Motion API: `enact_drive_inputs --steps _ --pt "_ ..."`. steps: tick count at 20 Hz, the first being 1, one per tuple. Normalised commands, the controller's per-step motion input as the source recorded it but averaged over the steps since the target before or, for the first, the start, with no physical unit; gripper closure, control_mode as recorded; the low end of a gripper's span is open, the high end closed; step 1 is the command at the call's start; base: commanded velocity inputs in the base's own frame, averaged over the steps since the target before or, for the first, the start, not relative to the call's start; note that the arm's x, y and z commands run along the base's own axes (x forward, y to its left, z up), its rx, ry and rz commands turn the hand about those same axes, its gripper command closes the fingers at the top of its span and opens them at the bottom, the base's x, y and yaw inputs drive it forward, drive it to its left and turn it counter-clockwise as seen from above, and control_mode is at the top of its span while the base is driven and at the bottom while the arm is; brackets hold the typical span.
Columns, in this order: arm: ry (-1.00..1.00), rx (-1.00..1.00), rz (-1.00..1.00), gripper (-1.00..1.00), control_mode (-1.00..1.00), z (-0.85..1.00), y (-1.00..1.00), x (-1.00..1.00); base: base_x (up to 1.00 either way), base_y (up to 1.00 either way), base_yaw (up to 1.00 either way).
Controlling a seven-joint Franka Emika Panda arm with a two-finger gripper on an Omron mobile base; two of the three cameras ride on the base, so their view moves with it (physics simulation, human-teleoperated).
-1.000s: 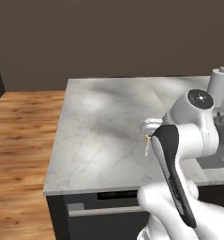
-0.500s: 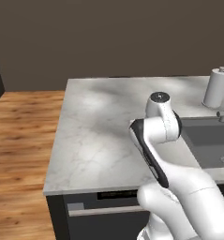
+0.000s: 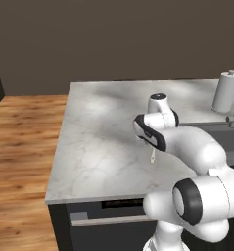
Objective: Grab the spray bottle from the cabinet, then place it next to the cutting board for sanitizing. Then grab the dish brush from the countertop next to the sink and place it next to the cutting board.
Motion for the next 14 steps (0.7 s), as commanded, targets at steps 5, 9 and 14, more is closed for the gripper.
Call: enact_drive_inputs --steps 5,9,14 --pt "0.15 0.00 0.00 -1.00 -1.00 -0.15 -0.05 0.53 0.00 0.00 0.00" --pt "0.02 0.00 0.00 -1.00 -1.00 -0.22 -0.29 0.09 0.00 0.00 0.00" --pt "0.00 0.03 0.00 -1.00 -1.00 -0.43 -0.31 0.05 0.00 0.00 0.00"
